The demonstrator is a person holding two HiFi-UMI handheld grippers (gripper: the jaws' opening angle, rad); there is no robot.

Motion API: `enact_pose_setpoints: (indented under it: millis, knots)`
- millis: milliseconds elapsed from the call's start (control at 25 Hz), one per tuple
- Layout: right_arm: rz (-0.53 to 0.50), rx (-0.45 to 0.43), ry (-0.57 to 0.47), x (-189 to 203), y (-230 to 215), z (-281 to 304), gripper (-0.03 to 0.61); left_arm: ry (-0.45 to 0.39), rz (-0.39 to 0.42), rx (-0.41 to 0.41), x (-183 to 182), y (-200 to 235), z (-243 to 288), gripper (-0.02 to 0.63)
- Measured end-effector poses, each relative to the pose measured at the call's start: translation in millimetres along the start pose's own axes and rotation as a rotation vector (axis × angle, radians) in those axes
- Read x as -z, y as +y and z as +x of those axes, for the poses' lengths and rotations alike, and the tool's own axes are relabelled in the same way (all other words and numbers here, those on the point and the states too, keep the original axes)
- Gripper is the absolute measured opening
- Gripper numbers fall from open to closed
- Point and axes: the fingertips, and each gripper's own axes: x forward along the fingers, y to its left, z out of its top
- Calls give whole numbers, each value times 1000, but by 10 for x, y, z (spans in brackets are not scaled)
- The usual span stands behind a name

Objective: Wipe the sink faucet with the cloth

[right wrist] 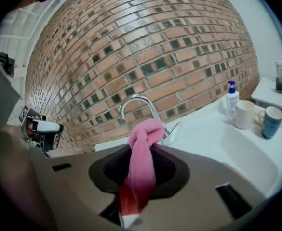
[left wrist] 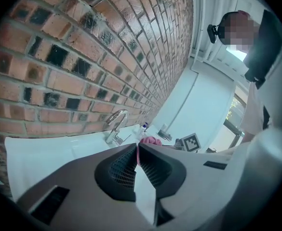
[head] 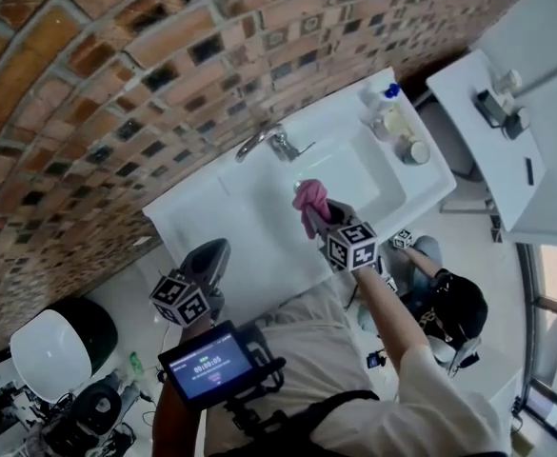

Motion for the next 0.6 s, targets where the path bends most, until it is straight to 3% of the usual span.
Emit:
enact_pose_setpoints:
  millis: [320, 600]
  knots:
    - [-8, -8, 105, 235, -383, 704, 107, 40, -4, -40, 64, 75, 347, -3]
    - [1, 47, 175, 450, -720, 1229, 107, 41, -17, -54, 76, 61, 566, -3]
